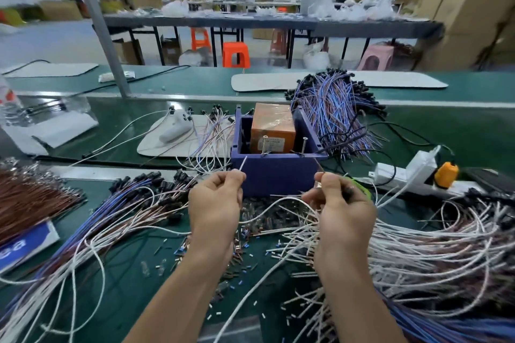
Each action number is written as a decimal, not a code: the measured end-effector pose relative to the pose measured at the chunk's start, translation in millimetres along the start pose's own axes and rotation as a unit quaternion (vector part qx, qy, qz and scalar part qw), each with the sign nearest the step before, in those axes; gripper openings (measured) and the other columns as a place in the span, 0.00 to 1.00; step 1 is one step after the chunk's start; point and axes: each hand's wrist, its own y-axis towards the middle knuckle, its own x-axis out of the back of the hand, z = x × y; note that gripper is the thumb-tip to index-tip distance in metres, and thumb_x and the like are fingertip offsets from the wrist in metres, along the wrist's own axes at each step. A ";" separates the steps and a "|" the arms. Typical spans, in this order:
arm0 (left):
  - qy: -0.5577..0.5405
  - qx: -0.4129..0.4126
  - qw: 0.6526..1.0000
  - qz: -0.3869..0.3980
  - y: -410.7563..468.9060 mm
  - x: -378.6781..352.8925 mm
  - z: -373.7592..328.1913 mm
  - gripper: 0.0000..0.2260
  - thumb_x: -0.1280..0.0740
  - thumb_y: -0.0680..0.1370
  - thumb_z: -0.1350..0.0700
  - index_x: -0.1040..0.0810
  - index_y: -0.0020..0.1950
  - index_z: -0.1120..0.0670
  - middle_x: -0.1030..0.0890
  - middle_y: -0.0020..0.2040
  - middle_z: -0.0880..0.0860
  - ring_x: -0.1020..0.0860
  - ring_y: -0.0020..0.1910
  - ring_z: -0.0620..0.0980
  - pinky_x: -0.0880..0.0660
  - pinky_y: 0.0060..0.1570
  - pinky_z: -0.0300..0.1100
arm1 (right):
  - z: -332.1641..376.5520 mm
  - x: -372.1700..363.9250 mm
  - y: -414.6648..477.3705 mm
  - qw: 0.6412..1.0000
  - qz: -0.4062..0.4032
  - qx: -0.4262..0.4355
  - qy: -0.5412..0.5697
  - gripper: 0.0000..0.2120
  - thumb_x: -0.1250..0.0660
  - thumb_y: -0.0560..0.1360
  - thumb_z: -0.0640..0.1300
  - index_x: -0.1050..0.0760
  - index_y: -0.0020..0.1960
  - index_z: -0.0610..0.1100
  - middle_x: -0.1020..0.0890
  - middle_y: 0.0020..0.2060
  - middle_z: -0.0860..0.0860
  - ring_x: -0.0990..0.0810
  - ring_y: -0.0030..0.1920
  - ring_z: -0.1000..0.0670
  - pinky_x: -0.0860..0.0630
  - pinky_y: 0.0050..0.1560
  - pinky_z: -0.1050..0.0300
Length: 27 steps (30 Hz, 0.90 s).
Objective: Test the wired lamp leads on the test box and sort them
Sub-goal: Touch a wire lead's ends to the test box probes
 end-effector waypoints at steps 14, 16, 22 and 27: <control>0.104 -0.121 0.987 -0.036 19.4 -7.3 14.4 0.10 0.29 0.80 0.52 0.18 0.39 0.44 0.31 0.23 0.43 0.39 0.22 0.44 0.41 0.22 0.41 | 6.6 20.9 48.5 0.988 0.092 0.028 -0.122 0.13 0.29 0.79 0.43 0.14 0.37 0.51 0.19 0.27 0.49 0.23 0.32 0.52 0.26 0.32 0.70; 0.092 -0.112 0.989 -0.041 20.5 -10.7 14.3 0.12 0.29 0.80 0.53 0.17 0.38 0.43 0.30 0.23 0.44 0.39 0.22 0.44 0.41 0.22 0.41 | 6.7 20.3 53.8 0.988 0.105 0.008 -0.112 0.13 0.29 0.79 0.42 0.14 0.37 0.49 0.21 0.25 0.47 0.23 0.32 0.50 0.26 0.33 0.70; 0.097 -0.135 0.985 -0.050 18.7 -18.1 16.8 0.11 0.29 0.80 0.54 0.17 0.38 0.43 0.26 0.24 0.46 0.33 0.25 0.47 0.34 0.26 0.45 | -1.8 18.8 56.6 0.988 0.115 -0.012 -0.099 0.11 0.29 0.79 0.44 0.13 0.39 0.51 0.20 0.25 0.48 0.24 0.31 0.52 0.26 0.39 0.64; 0.075 -0.126 0.989 -0.028 18.9 -17.5 17.6 0.13 0.29 0.80 0.55 0.18 0.35 0.47 0.27 0.25 0.47 0.34 0.24 0.46 0.37 0.24 0.43 | -8.0 20.6 57.0 0.988 0.127 0.003 -0.092 0.09 0.27 0.78 0.44 0.13 0.40 0.49 0.19 0.26 0.47 0.28 0.33 0.45 0.27 0.37 0.62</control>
